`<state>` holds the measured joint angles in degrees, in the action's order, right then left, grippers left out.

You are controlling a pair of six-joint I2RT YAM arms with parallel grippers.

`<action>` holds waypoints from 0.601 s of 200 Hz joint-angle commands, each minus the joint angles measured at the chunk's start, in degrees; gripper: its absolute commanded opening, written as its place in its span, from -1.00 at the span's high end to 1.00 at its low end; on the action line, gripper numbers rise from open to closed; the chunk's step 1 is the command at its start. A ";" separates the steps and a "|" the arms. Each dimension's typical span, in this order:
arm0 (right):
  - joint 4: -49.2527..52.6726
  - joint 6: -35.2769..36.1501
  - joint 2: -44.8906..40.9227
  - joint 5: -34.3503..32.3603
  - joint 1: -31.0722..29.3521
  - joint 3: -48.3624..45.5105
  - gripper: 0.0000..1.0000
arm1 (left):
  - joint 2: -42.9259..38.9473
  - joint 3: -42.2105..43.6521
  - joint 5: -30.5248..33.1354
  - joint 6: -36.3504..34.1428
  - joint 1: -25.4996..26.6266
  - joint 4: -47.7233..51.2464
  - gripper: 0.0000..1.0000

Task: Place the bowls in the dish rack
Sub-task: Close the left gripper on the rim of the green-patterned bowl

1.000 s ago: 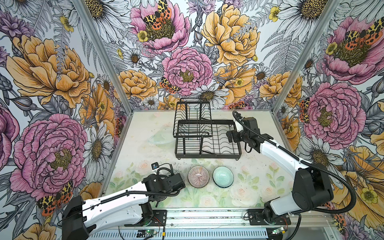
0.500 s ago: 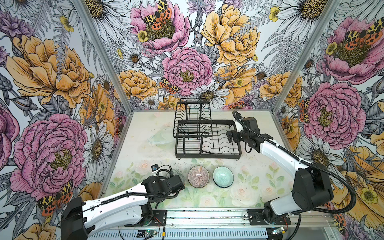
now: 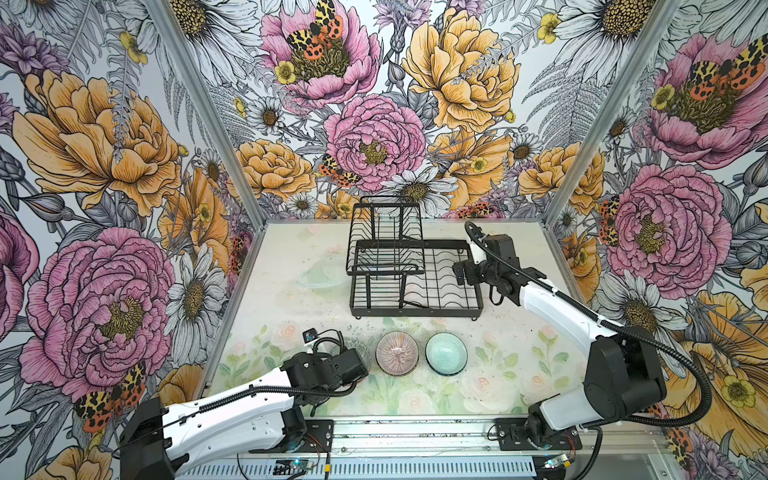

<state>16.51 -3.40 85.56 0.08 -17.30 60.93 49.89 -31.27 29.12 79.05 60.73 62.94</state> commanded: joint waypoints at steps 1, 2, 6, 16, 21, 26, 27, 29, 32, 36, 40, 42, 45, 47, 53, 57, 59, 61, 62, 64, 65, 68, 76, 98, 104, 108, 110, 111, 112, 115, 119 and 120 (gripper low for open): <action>-0.01 0.15 1.01 -0.08 -0.38 0.51 -0.99 | 0.53 0.34 -0.91 -0.61 -0.49 -0.71 0.97; -0.05 0.19 0.97 -0.08 -0.42 0.55 -0.99 | 0.55 0.33 -0.96 -0.63 -0.47 -0.67 0.97; 0.06 0.17 0.99 -0.08 -0.39 0.59 -0.99 | 0.64 0.25 -1.04 -0.69 -0.44 -0.71 0.98; -0.02 0.21 1.09 -0.08 -0.45 0.60 -0.99 | 0.87 0.08 -1.24 -0.89 -0.44 -0.69 1.00; 0.01 0.31 1.08 -0.01 -0.41 0.60 -0.99 | 0.97 0.02 -1.37 -0.97 -0.48 -0.71 1.00; -0.04 0.28 1.17 0.03 -0.45 0.60 -0.99 | 1.00 -0.09 -1.46 -1.12 -0.44 -0.67 1.00; -0.02 0.30 1.18 0.02 -0.41 0.64 -0.99 | 1.00 -0.14 -1.49 -1.11 -0.44 -0.69 1.00; -0.04 0.27 1.19 0.01 -0.38 0.65 -0.99 | 1.00 -0.16 -1.56 -1.16 -0.46 -0.71 1.00; 0.00 0.27 1.19 0.01 -0.37 0.60 -0.99 | 1.00 -0.19 -1.66 -1.22 -0.51 -0.71 1.00; -0.04 0.26 1.25 0.01 -0.37 0.60 -0.99 | 1.00 -0.28 -1.74 -1.40 -0.48 -0.70 1.00; -0.05 0.31 1.28 0.07 -0.39 0.60 -0.99 | 0.92 -0.49 -1.86 -1.68 -0.44 -0.67 1.00; -0.07 0.30 1.28 0.07 -0.37 0.60 -0.99 | 0.91 -0.60 -1.92 -1.81 -0.35 -0.63 1.00; 0.00 0.24 1.35 0.10 -0.42 0.60 -0.99 | 0.91 -0.70 -2.07 -2.04 -0.48 -0.62 1.00; 0.01 0.28 1.36 0.16 -0.42 0.60 -0.99 | 0.89 -0.79 -2.15 -2.20 -0.45 -0.56 1.00; -0.06 0.26 1.46 0.19 -0.40 0.64 -0.99 | 0.83 -1.05 -2.35 -2.51 -0.48 -0.41 1.00; 0.01 0.24 1.54 0.31 -0.37 0.65 -0.99 | 0.82 -1.15 -2.56 -2.72 -0.46 -0.29 1.00; 0.01 0.24 1.54 0.33 -0.39 0.61 -0.99 | 0.82 -1.27 -2.71 -2.84 -0.44 -0.23 1.00; 0.01 0.30 1.61 0.33 -0.37 0.60 -0.99 | 0.82 -1.37 -2.74 -2.97 -0.44 -0.20 0.99; 0.01 0.22 1.57 0.35 -0.37 0.60 -0.99 | 0.82 -1.35 -2.80 -3.00 -0.44 -0.15 0.99; -0.03 0.23 1.61 0.32 -0.37 0.60 -0.99 | 0.89 -1.39 -2.90 -3.12 -0.48 -0.11 0.97; -0.01 0.28 1.67 0.30 -0.41 0.64 -0.99 | 0.90 -1.41 -2.96 -3.16 -0.46 -0.06 0.96; -0.01 0.24 1.71 0.28 -0.45 0.68 -0.99 | 0.91 -1.49 -3.08 -3.26 -0.46 0.03 0.92; -0.06 0.22 1.66 0.28 -0.37 0.65 -0.99 | 0.91 -1.64 -3.37 -3.48 -0.49 0.32 0.80; 0.00 0.18 1.90 0.36 -0.45 0.65 -0.99 | 0.74 -1.78 -3.81 -3.90 -0.46 0.92 0.74; 0.00 0.20 1.89 0.44 -0.45 0.59 -0.99 | 0.65 -1.80 -3.90 -3.98 -0.41 0.96 0.74; -0.06 0.25 1.89 0.37 -0.37 0.60 -0.99 | 0.65 -1.72 -3.94 -3.99 -0.42 0.96 0.73; -0.01 0.26 1.89 0.43 -0.43 0.60 -0.99 | 0.58 -1.70 -3.91 -3.99 -0.41 0.96 0.73; -0.04 0.29 1.89 0.40 -0.44 0.60 -0.99 | 0.57 -1.70 -3.90 -3.94 -0.47 1.00 0.73; -0.02 0.26 1.89 0.42 -0.45 0.60 -0.99 | 0.57 -1.65 -3.90 -4.01 -0.50 1.03 0.74; 0.03 0.28 1.89 0.36 -0.38 0.60 -0.99 | 0.56 -1.64 -4.02 -4.07 -0.52 1.04 0.73; 0.03 0.30 1.89 0.36 -0.43 0.60 -0.99 | 0.56 -1.61 -4.07 -4.03 -0.52 1.03 0.74; 0.02 0.27 1.89 0.32 -0.44 0.60 -0.99 | 0.52 -1.61 -4.12 -4.05 -0.52 1.04 0.74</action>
<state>16.53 -3.38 86.83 0.12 -17.30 60.93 50.68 -31.99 27.29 76.03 60.62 63.59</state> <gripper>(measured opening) 0.995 0.132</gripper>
